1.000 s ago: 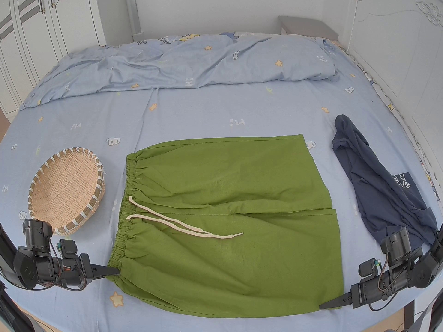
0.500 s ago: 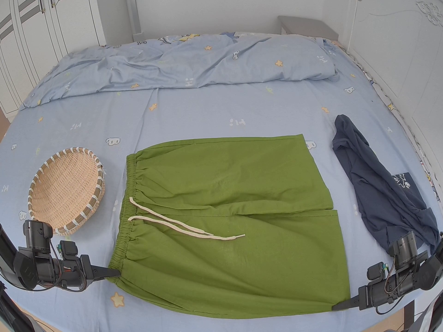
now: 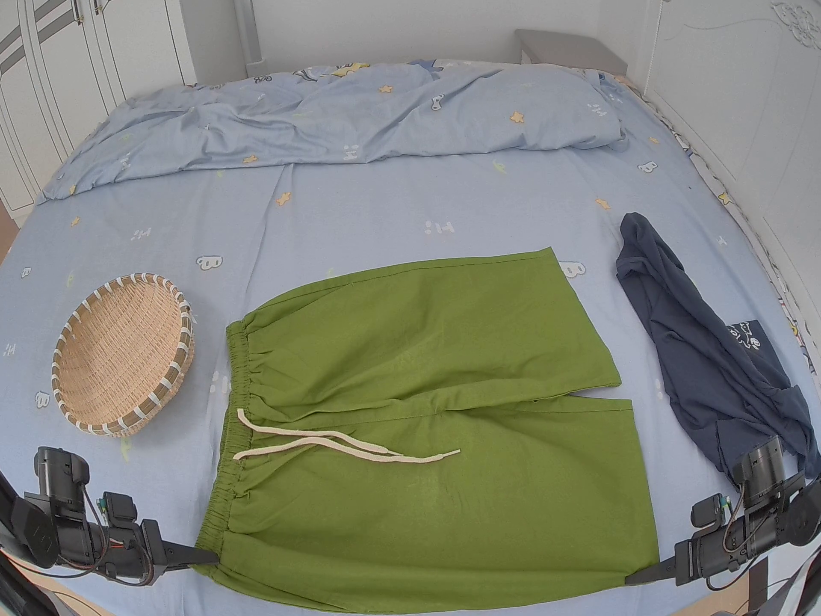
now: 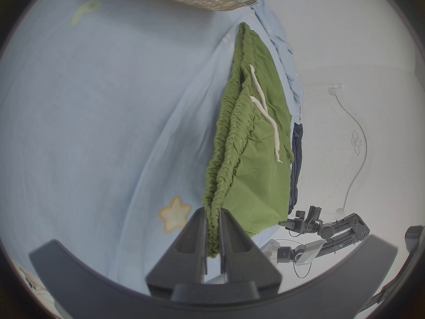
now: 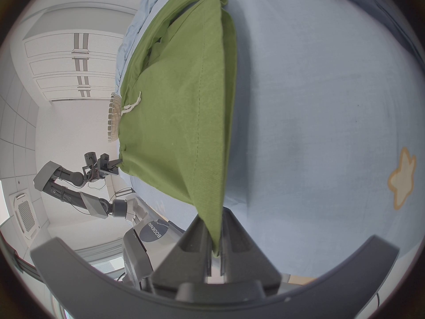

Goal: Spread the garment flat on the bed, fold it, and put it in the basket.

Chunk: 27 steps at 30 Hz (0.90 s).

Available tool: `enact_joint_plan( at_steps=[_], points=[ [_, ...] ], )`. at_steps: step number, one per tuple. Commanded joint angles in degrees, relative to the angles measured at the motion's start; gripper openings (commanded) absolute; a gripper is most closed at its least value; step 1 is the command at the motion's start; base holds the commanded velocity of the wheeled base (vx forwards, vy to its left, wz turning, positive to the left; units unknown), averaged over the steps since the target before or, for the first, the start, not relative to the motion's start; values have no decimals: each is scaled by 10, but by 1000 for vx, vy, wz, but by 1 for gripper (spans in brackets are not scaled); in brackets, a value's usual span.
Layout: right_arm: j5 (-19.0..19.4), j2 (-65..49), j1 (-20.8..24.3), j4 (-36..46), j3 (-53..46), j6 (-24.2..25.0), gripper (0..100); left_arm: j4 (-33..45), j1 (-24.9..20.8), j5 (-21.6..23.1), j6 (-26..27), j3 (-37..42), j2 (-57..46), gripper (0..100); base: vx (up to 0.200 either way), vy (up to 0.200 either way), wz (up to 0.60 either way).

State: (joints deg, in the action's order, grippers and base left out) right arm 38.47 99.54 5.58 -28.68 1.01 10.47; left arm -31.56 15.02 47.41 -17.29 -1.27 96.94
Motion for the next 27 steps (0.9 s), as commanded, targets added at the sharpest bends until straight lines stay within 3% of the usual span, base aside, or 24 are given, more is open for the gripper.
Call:
enact_joint_plan(
  at_steps=[1,8,11,14,15,19,27],
  points=[
    [2,-16,-1,5,-7,-5,0,34,19,2,23,11,-67,0,0,0,0],
    [-1,-59,-5,50,72,21,0,64,-7,0,-41,-48,-83,0,0,0,0],
    [-1,-86,-5,167,181,30,0,136,-29,-4,-89,-112,-105,0,0,0,0],
    [4,-100,-5,244,253,29,0,190,-40,-4,-93,-156,-118,0,0,0,0],
    [5,-102,-5,295,312,29,0,242,-51,-4,-94,-197,-124,0,0,0,0],
    [6,-94,-10,368,439,33,0,335,-60,-3,-102,-303,-122,0,0,0,0],
    [6,-28,-6,444,634,55,0,396,-62,1,-134,-445,-82,0,0,0,0]
  ],
)
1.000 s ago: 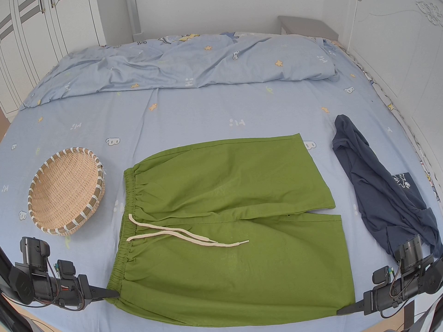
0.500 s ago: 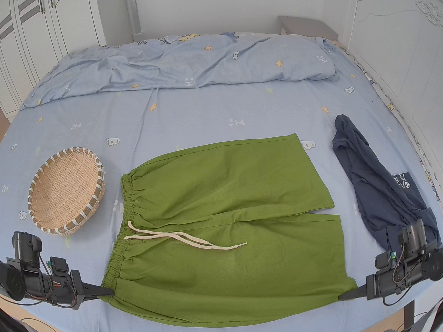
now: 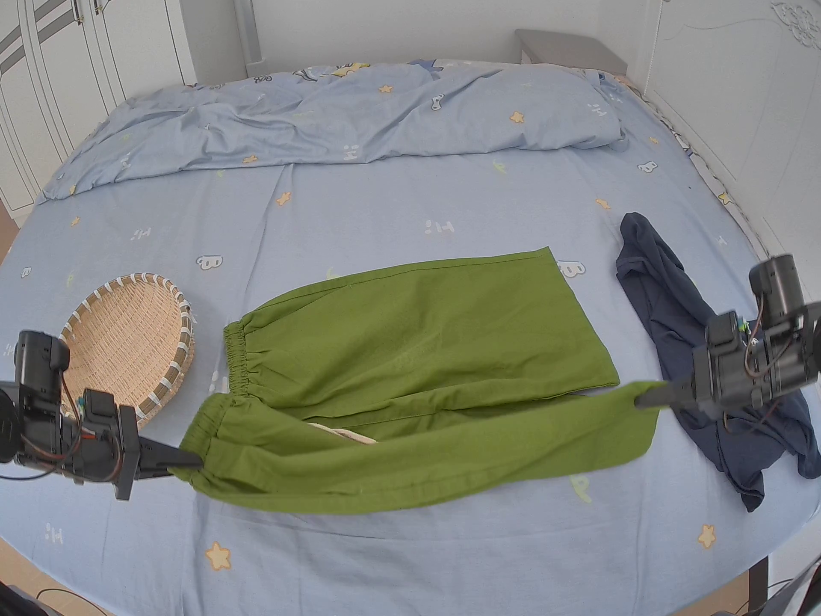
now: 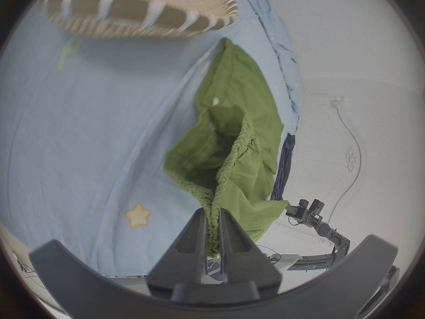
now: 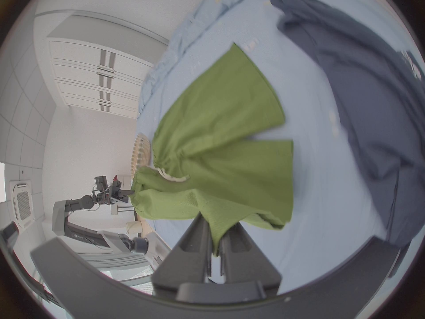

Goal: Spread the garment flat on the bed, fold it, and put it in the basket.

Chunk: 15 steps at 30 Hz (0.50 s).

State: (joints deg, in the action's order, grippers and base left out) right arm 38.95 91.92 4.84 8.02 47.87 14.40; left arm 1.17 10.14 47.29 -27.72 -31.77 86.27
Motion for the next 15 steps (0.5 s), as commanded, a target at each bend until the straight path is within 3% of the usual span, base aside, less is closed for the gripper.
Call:
enact_joint_plan(
  at_steps=[1,15],
  points=[
    [2,58,3,84,187,18,0,73,-14,3,-35,-154,31,0,0,0,0],
    [-1,189,11,126,414,43,0,88,-25,3,-51,-355,181,0,0,0,0]
  ],
)
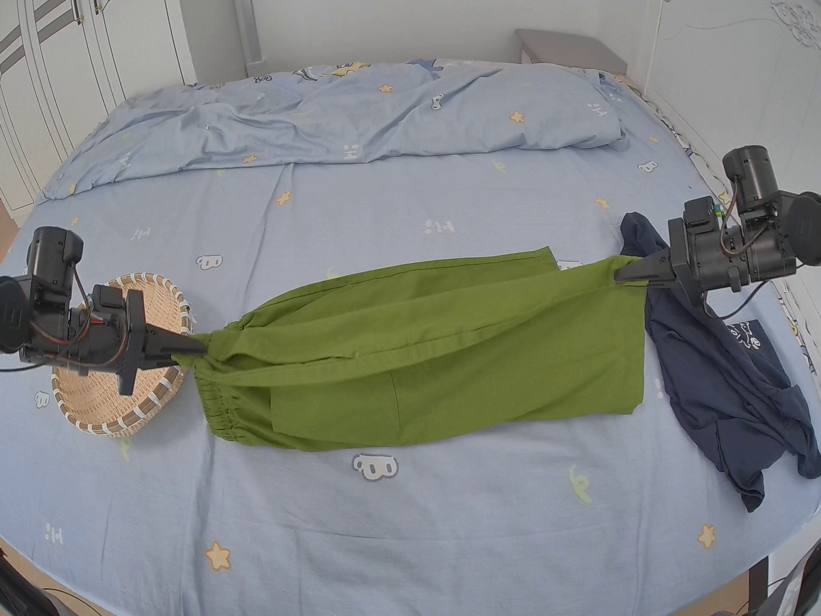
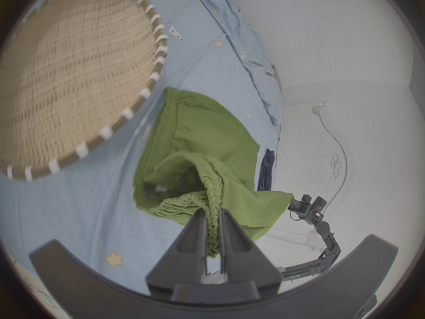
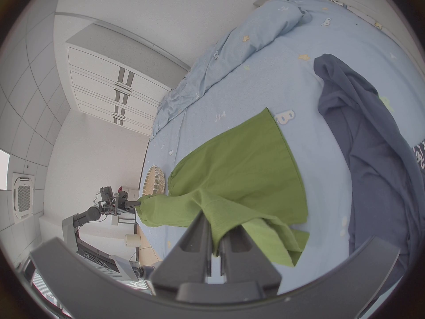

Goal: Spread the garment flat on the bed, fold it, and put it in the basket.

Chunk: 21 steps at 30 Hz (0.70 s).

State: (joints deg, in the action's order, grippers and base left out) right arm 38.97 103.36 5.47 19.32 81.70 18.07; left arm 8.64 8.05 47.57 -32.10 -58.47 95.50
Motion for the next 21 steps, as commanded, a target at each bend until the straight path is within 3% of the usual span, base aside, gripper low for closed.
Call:
enact_joint_plan(
  at_steps=[1,7,21],
  points=[
    [-1,80,5,12,85,6,0,14,-4,-1,-11,-101,97,0,0,0,0],
    [0,111,6,11,138,2,0,14,-2,-6,-13,-170,149,0,0,0,0],
    [-6,186,7,-12,248,5,0,13,7,-6,-13,-225,177,0,0,0,0]
  ],
)
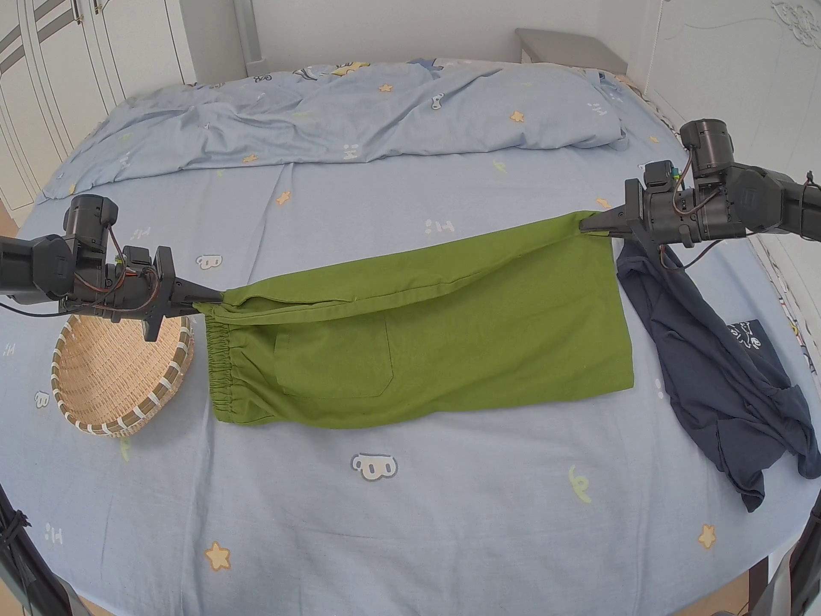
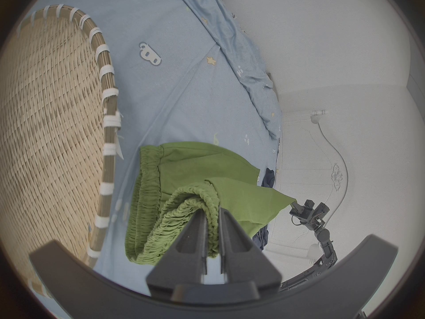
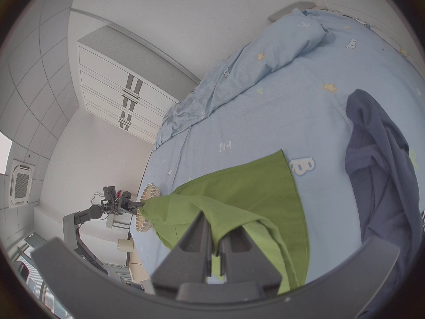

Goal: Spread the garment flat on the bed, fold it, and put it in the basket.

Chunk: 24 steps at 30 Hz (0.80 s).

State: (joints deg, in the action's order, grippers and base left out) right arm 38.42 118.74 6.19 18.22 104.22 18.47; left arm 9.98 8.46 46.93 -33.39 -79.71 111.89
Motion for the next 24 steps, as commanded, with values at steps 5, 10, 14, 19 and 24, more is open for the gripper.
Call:
enact_joint_plan(
  at_steps=[5,10,14,19,24],
  points=[
    [-1,54,-1,-2,51,-2,0,-2,3,-1,0,-25,32,0,0,0,0],
    [-1,75,0,1,79,1,0,-2,5,-1,0,-35,44,0,0,0,0],
    [-2,89,0,1,96,2,0,-2,4,-1,0,-43,55,0,0,0,0],
    [-18,110,-1,-1,104,-1,0,-3,3,-2,1,-54,75,0,0,0,0],
    [-18,127,-1,-1,104,-1,0,-1,4,-2,1,-64,83,100,0,0,0]
  ],
)
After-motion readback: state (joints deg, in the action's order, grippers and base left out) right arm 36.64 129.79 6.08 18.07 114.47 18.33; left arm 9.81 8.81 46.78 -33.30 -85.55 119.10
